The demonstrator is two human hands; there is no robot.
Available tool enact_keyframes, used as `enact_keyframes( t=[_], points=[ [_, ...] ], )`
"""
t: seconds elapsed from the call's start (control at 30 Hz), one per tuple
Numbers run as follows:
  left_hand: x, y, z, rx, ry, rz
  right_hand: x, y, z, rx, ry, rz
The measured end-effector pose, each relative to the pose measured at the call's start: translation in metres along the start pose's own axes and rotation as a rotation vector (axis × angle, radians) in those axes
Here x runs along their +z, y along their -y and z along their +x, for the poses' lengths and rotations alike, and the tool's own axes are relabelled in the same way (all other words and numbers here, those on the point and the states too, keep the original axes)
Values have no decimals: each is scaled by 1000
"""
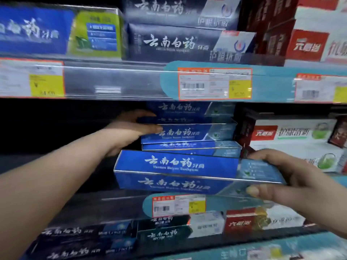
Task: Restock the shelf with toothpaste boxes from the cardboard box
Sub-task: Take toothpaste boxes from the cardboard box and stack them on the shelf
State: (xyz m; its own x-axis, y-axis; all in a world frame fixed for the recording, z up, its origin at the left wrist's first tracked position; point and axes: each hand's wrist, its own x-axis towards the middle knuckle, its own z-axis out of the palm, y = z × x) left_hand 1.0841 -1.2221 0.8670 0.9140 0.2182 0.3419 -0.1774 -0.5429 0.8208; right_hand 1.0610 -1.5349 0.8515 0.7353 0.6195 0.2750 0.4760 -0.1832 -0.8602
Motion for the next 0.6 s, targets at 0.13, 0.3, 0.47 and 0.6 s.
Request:
enact_keyframes(
  t=[0.13,0.3,0.47,0.6],
  points=[
    [1,-1,4,-69,-123,115,-6,1,18,-21,2,-5],
    [-1,0,8,-144,-145,220,-9,1,29,-7,42,-20],
    [-7,3,-5,-171,-90,101,-12,-3,37,0,41,-83],
    [-5,6,-6,-194,-109,68,-11,-4,43,46,58,-66]
  ],
)
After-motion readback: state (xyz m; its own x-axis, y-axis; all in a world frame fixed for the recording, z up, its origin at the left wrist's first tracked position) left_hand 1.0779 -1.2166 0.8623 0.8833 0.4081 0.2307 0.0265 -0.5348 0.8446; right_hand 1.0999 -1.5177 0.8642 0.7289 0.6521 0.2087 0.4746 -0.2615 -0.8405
